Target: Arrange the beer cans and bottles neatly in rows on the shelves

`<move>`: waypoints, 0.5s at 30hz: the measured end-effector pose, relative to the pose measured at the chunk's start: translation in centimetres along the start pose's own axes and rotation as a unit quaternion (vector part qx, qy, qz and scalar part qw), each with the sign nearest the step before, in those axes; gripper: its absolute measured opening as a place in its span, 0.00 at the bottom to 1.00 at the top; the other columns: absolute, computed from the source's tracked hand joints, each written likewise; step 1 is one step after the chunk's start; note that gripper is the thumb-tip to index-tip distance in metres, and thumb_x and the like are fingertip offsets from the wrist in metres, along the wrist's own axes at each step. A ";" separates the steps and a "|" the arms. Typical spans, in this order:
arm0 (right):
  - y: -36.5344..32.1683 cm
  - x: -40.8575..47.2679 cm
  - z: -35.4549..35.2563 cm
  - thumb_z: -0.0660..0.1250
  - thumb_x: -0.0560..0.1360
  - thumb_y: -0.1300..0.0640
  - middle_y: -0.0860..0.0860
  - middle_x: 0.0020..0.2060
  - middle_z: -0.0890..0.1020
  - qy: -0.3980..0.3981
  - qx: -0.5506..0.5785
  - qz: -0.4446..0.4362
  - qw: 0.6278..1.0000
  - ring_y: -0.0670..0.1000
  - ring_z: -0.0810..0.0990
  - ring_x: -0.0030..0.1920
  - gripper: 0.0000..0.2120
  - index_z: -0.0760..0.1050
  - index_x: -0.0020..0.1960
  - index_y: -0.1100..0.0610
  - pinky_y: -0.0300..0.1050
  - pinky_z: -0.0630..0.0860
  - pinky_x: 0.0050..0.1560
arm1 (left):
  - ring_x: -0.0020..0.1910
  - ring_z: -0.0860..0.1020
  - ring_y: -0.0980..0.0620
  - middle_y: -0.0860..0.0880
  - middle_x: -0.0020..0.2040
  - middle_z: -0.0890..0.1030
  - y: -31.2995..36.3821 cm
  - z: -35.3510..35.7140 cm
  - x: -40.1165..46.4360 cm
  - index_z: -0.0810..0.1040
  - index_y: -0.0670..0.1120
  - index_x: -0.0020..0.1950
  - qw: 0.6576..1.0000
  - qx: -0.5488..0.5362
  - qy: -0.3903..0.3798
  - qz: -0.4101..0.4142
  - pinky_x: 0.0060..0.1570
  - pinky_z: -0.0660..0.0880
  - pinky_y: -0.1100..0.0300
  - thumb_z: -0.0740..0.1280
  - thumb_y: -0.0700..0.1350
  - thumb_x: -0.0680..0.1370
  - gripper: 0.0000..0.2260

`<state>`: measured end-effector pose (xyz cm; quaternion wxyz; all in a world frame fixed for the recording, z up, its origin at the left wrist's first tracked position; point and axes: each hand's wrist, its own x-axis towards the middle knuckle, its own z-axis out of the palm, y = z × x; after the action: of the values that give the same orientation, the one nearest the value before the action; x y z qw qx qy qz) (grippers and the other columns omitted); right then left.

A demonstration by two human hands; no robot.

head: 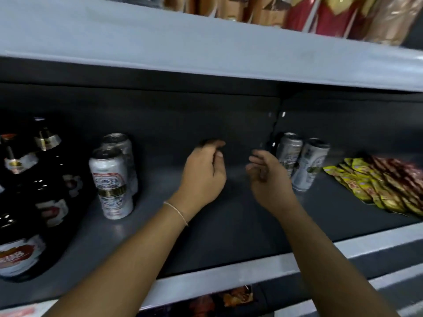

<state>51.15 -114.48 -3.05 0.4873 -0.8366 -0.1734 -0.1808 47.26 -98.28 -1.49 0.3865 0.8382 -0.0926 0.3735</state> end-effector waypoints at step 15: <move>11.3 4.1 -10.3 0.72 0.73 0.57 0.56 0.60 0.78 0.186 -0.071 0.097 0.975 0.57 0.75 0.63 0.27 0.69 0.69 0.61 0.56 0.74 0.62 | 0.65 0.74 0.49 0.45 0.66 0.76 4.9 12.5 3.0 0.71 0.43 0.70 0.976 -0.051 -0.198 -0.075 0.66 0.69 0.57 0.59 0.42 0.82 0.17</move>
<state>58.60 -128.30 -4.87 0.4657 -0.8336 0.0150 -0.2966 54.07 -110.17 -1.85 0.4293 0.8793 -0.1231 0.1655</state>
